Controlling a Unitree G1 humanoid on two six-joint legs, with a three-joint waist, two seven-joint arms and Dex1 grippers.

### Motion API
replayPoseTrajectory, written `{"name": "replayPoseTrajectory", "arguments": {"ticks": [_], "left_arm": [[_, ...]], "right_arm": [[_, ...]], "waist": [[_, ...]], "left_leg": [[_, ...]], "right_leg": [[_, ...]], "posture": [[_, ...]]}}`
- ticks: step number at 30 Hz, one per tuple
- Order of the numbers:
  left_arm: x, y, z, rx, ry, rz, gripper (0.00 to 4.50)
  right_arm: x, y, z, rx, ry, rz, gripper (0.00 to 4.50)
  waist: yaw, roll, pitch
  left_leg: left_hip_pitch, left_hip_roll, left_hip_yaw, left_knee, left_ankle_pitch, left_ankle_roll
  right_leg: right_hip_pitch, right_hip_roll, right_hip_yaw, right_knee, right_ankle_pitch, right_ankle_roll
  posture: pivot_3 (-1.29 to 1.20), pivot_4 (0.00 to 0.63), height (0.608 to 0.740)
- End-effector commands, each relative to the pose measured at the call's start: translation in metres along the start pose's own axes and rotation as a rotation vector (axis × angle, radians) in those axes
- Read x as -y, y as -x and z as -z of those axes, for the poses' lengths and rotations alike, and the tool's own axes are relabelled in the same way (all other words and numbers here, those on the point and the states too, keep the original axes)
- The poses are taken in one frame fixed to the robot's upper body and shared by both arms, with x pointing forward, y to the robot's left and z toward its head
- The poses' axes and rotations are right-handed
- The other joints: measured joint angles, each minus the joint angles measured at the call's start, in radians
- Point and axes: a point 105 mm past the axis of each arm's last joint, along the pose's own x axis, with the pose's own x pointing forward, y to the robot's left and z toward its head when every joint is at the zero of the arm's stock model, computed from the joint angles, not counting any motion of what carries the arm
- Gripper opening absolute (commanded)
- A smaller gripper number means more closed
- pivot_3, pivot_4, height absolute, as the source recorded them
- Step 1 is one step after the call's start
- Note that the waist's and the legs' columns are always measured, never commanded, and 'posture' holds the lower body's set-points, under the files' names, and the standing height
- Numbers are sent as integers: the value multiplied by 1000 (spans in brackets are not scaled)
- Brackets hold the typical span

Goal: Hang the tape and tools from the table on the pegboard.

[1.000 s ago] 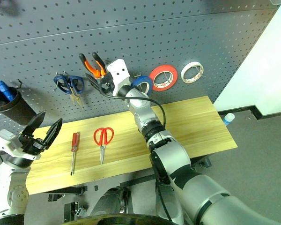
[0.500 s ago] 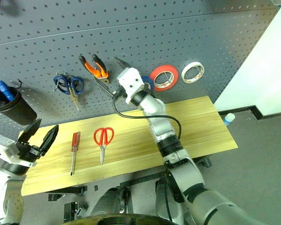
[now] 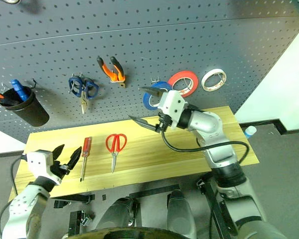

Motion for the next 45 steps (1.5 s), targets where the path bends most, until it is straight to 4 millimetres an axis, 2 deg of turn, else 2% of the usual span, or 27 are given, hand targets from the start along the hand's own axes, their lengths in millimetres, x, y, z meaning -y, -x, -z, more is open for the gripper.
{"name": "replayPoseTrajectory", "arguments": {"ticks": [1,7,11,14,23,27,31,35,39,44,45], "left_arm": [[8,-19,11,-140,-10,-80,3554],[31,-62,28,-410,-126,-111,3554],[58,-81,19,-437,-133,-71,4438],[73,-81,24,-517,-121,-60,4479],[76,-68,39,-709,-162,-151,4479],[79,-69,48,-754,-106,-150,4479],[82,-77,52,-761,-95,-149,4479],[83,-83,52,-753,-93,-150,4479],[82,-85,55,-768,-52,-165,4479],[83,-85,56,-780,-19,-170,4479],[83,-85,57,-781,-15,-171,4308]], "right_arm": [[-15,13,11,-72,-33,-81,4470],[-18,22,38,-160,-43,-49,4470],[-17,23,43,-168,-42,-31,4500],[-15,26,45,-175,-36,-12,4500],[-17,33,50,-197,-45,-37,4500],[-26,40,58,-226,-109,-106,4500],[-39,56,70,-260,-266,-167,4500],[-38,70,76,-244,-365,-160,4500],[-35,85,90,-270,-397,-104,4500],[-34,88,96,-275,-398,-72,4500],[-34,88,96,-275,-398,-71,4500]], "waist": [[5,-1,0],[-1,-3,1],[-9,-4,1],[-8,-4,1],[-7,-6,2],[-5,-7,3],[1,-7,3],[-2,-7,3],[-2,-7,3],[-7,-7,3],[-7,-7,3]], "left_leg": [[0,0,0,0,0,0],[2,0,0,2,0,0],[1,-1,0,2,0,0],[1,-1,0,1,0,0],[0,-1,0,1,0,0],[0,-1,0,1,0,0],[0,-2,0,2,0,0],[0,-2,1,2,0,0],[1,-2,1,2,0,0],[1,-2,1,2,0,0],[1,-2,1,2,0,0]], "right_leg": [[0,0,0,0,0,0],[1,0,0,2,0,1],[1,0,0,1,0,1],[1,-1,0,0,0,1],[0,-2,0,0,0,1],[0,-2,0,0,0,1],[0,-2,0,0,0,1],[1,-3,0,0,0,1],[1,-3,0,0,0,1],[1,-3,0,0,0,2],[1,-3,0,0,0,2]], "posture": [[-34,144,738],[-45,143,738],[-63,140,738],[-63,140,738],[-56,146,738],[-56,146,738],[-56,151,738],[-63,151,738],[-68,151,738],[-69,151,738],[-69,151,738]]}}
